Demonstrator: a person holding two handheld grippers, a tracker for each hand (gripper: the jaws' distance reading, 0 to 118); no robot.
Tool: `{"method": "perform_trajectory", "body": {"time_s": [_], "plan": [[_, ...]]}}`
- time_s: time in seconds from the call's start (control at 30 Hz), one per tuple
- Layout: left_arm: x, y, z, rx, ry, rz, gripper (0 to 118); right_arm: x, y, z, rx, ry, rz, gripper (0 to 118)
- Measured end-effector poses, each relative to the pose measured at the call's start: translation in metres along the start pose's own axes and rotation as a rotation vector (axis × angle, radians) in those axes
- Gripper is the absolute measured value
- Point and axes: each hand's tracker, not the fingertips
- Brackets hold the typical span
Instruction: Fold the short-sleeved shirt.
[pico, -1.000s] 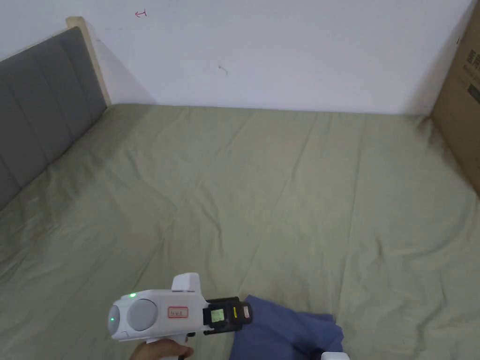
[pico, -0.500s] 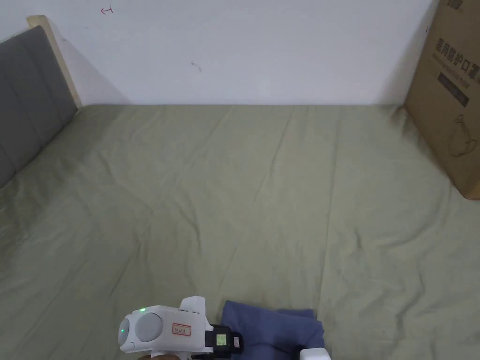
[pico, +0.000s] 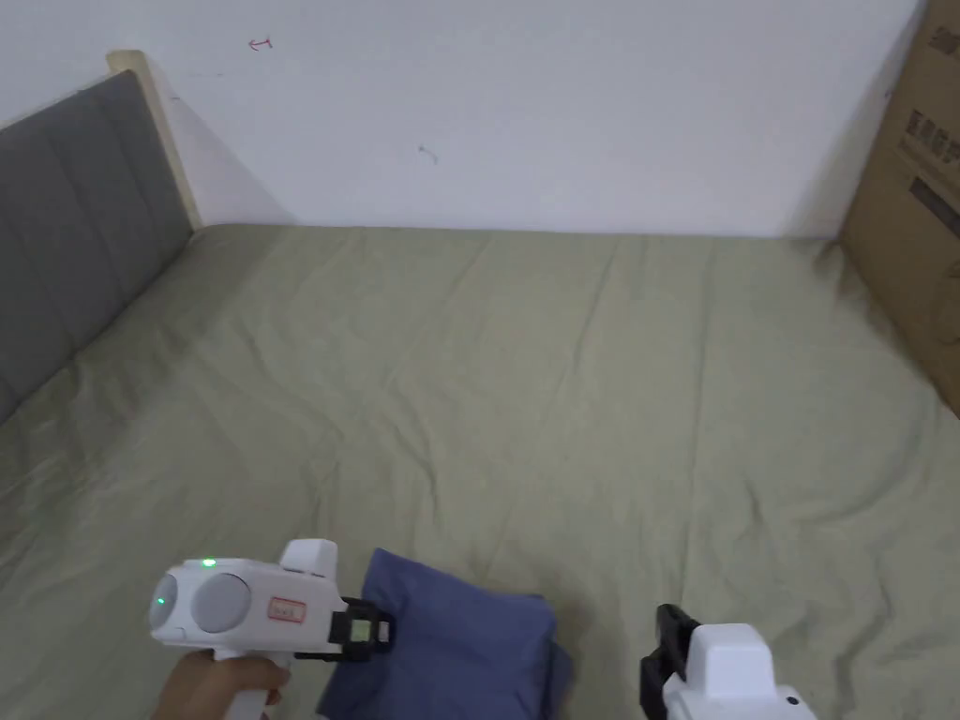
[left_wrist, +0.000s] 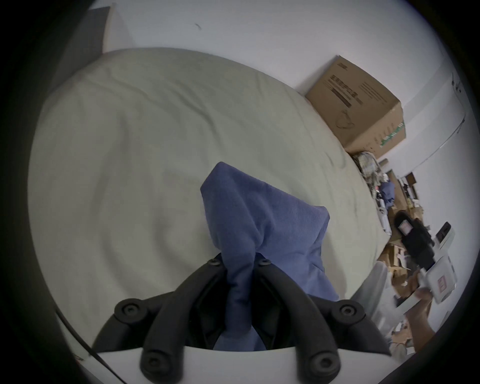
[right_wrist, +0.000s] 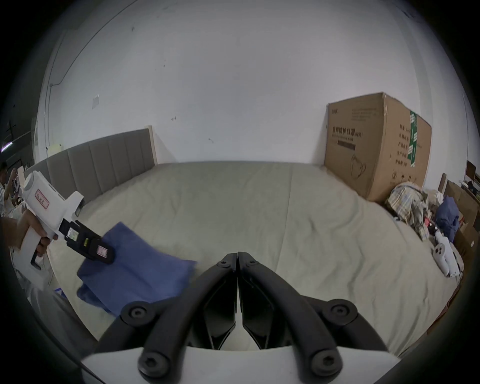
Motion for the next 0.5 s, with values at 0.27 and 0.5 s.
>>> {"method": "perform_trajectory", "body": {"time_s": [0.27,0.5], "plan": [[-0.132,0.045,0.084,0.050,0.290,0.044,13,-0.010,0.032,-0.012,0.052,-0.017,0.001,0],[-0.214,0.060,0.117,0.013,0.469,0.137,13,-0.022,0.049,-0.032,0.064,-0.029,0.029,0]]}}
